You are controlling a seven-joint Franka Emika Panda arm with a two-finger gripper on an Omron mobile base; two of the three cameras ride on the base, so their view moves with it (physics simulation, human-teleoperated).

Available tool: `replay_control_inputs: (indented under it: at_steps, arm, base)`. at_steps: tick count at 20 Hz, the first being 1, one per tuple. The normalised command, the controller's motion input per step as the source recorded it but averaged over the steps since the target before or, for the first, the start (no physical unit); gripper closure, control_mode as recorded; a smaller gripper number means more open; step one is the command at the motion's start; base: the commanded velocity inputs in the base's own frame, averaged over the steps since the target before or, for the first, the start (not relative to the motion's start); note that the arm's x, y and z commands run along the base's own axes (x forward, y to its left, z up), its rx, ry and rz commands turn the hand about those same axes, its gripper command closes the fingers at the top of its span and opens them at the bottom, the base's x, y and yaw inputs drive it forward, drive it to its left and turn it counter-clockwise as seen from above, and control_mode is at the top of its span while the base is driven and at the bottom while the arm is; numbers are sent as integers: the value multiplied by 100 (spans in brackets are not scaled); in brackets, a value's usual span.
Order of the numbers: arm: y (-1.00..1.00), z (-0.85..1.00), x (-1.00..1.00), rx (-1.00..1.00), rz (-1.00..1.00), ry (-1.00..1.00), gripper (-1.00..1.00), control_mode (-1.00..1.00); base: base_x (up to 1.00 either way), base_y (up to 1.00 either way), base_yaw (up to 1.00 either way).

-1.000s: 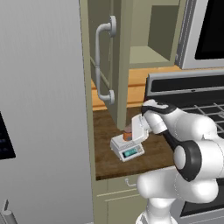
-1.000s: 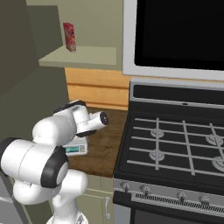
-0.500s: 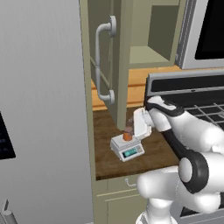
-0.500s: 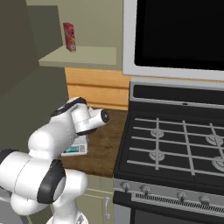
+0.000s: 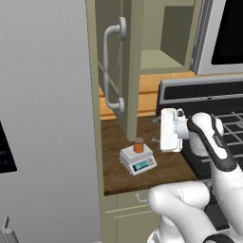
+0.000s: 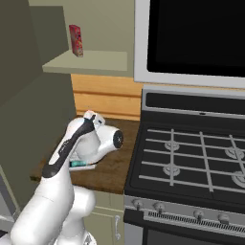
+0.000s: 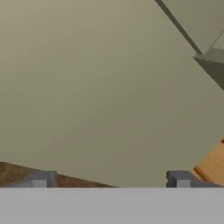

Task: Pick the jam and place it on the digital scale for weighing, and close the cabinet.

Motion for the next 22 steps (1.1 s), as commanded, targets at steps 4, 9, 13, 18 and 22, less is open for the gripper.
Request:
replay_control_inputs:
  at_steps: [4, 9, 13, 18, 22]
  arm:
    - [-10, 100, -86, 1, 1, -37, -100, -100]
    - [-6, 100, -99, 0, 1, -25, -100, -100]
    - [-1, 100, -100, -3, 0, -22, -100, -100]
    - [2, 71, -100, -4, 0, -14, -100, -100]
    - [22, 16, -100, 0, -4, -15, -100, -100]
  base:
    - [0, 0, 0]
    - [0, 0, 0]
    - [0, 0, 0]
    - [0, 0, 0]
    - [0, 0, 0]
